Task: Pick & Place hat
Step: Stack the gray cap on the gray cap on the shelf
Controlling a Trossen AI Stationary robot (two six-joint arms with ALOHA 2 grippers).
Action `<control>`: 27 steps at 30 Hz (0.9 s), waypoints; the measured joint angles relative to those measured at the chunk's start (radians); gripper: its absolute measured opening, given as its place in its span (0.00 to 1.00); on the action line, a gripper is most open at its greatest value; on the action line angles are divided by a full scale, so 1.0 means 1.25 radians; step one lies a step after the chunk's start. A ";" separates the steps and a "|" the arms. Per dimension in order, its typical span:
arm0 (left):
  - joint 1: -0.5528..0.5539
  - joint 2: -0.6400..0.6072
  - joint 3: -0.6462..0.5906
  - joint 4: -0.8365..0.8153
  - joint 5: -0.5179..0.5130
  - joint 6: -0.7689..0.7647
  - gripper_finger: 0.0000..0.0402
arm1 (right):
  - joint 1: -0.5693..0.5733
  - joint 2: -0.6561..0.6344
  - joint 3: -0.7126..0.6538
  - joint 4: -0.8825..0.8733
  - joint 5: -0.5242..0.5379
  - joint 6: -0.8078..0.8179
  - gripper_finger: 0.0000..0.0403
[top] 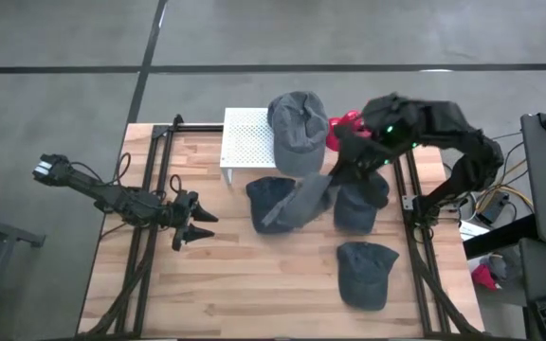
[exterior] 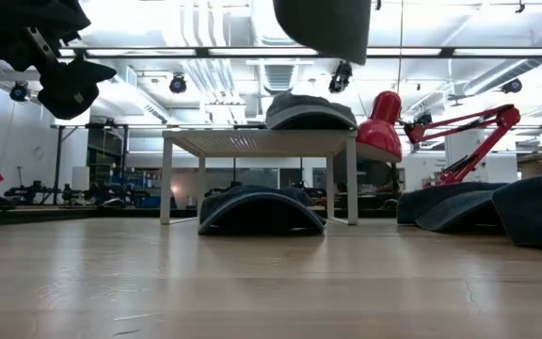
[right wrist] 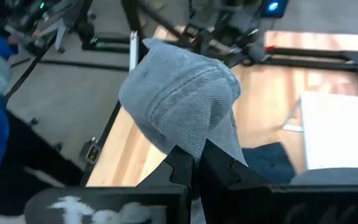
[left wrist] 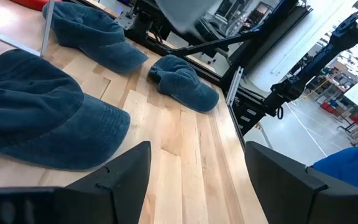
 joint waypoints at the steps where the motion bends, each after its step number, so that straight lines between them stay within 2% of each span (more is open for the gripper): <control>1: 0.000 0.000 0.000 0.000 0.000 0.000 0.65 | -0.011 0.000 0.013 -0.003 0.000 0.000 0.02; 8: 0.000 0.000 0.000 0.000 0.000 0.000 0.65 | -0.111 -0.001 0.081 -0.022 0.000 0.003 0.02; 18: 0.000 0.000 0.000 0.000 0.000 0.002 0.65 | -0.258 0.019 0.082 -0.023 0.000 0.049 0.02; 27: 0.000 0.000 0.000 0.000 -0.001 0.041 0.65 | -0.328 0.070 0.103 -0.023 -0.049 0.138 0.02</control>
